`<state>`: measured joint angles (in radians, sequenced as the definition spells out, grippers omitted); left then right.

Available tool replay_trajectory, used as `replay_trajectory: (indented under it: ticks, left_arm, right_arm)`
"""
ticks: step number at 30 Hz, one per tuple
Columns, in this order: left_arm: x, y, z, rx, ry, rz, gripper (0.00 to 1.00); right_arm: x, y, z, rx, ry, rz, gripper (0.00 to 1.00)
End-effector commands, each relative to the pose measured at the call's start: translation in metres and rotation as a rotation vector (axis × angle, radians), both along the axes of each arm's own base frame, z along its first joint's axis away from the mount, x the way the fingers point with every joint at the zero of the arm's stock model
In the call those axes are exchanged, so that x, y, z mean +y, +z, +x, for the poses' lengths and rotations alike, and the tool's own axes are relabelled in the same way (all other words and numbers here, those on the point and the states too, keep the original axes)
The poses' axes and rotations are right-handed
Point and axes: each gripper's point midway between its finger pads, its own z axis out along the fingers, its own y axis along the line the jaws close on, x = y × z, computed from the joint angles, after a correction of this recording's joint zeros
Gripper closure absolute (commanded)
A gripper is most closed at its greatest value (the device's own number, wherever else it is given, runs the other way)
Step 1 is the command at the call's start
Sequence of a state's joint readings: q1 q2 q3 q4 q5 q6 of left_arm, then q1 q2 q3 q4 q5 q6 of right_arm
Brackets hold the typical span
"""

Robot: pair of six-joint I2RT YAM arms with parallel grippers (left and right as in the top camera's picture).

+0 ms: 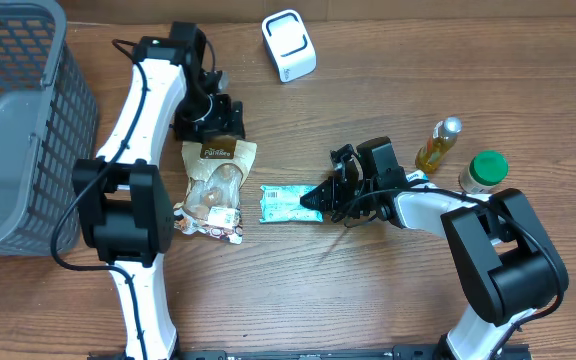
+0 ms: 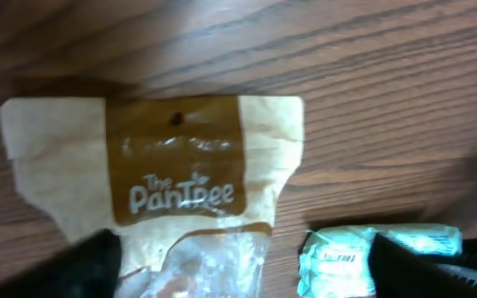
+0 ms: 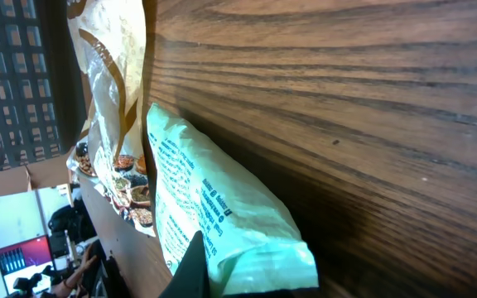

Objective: Scan the item barcode
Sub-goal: 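Lift the green pouch and carry it up to the scanner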

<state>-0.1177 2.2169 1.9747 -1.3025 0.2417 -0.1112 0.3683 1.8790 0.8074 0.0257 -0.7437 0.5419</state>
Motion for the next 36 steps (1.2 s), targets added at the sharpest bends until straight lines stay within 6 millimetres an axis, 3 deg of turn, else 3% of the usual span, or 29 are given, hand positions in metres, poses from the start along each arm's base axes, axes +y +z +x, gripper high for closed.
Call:
replay_trajectory:
  ticks: [1,10,15,22,30,36]
  left_arm:
    - [0.001,0.016,0.003,-0.043,-0.002,0.012,0.0]
    - [-0.002,0.017,0.01,-0.072,-0.006,0.008,0.0]
    - [-0.002,0.017,0.01,-0.073,-0.006,0.008,0.0]
    - [-0.002,0.017,0.01,-0.072,-0.006,0.008,0.0]
    - [-0.001,0.017,0.01,-0.072,-0.005,0.008,0.0]
    - [-0.002,0.017,0.01,-0.072,-0.006,0.008,0.01]
  right_arm:
    - [0.004,-0.002,-0.004,-0.008,0.03,0.011,0.96]
    - [0.005,-0.003,0.001,-0.039,0.017,-0.014,0.96]
    - [0.006,0.016,0.012,-0.104,0.047,-0.013,0.96]
    - [-0.011,0.082,0.047,-0.309,0.148,-0.241,0.96]
    - [-0.037,0.165,0.071,-0.45,0.233,-0.523,0.96]
    - [-0.06,0.228,0.12,-0.7,0.14,-0.72,0.96]
